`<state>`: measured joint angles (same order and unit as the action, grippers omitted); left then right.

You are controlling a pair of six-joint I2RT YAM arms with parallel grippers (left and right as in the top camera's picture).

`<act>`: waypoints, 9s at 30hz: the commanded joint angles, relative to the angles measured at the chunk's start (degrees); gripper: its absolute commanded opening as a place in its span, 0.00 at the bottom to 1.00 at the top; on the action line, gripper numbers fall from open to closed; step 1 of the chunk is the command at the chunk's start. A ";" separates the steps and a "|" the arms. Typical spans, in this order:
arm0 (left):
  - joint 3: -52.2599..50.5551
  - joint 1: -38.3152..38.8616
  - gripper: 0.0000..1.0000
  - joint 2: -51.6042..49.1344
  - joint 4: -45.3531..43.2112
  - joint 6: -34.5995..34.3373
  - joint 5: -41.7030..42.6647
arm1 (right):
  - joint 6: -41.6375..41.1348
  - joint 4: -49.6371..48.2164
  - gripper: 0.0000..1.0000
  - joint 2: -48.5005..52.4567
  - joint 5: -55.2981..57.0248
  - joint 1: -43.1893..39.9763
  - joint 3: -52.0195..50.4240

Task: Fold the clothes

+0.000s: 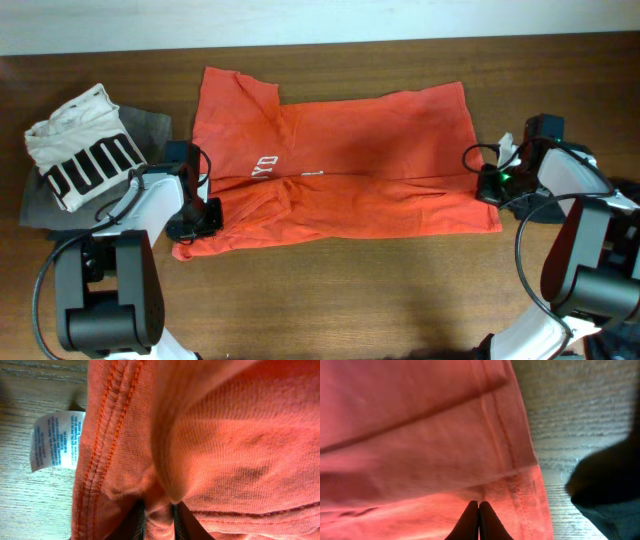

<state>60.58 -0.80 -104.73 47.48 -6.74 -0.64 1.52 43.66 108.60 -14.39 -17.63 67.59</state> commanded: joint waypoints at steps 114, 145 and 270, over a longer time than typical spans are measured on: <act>58.12 -6.40 0.00 -38.60 8.57 9.79 22.36 | -2.43 12.44 0.35 -28.46 -2.14 -3.34 0.94; 57.99 -6.34 0.00 -38.69 8.63 9.84 21.66 | -3.50 -3.10 0.60 25.11 -3.04 3.65 38.75; 19.39 1.36 0.72 12.15 13.44 10.69 22.93 | -5.38 34.93 0.41 6.40 11.04 -0.76 12.11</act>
<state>79.75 -1.32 -91.07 61.32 3.22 20.78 -3.40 78.91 116.92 -3.03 -18.70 80.18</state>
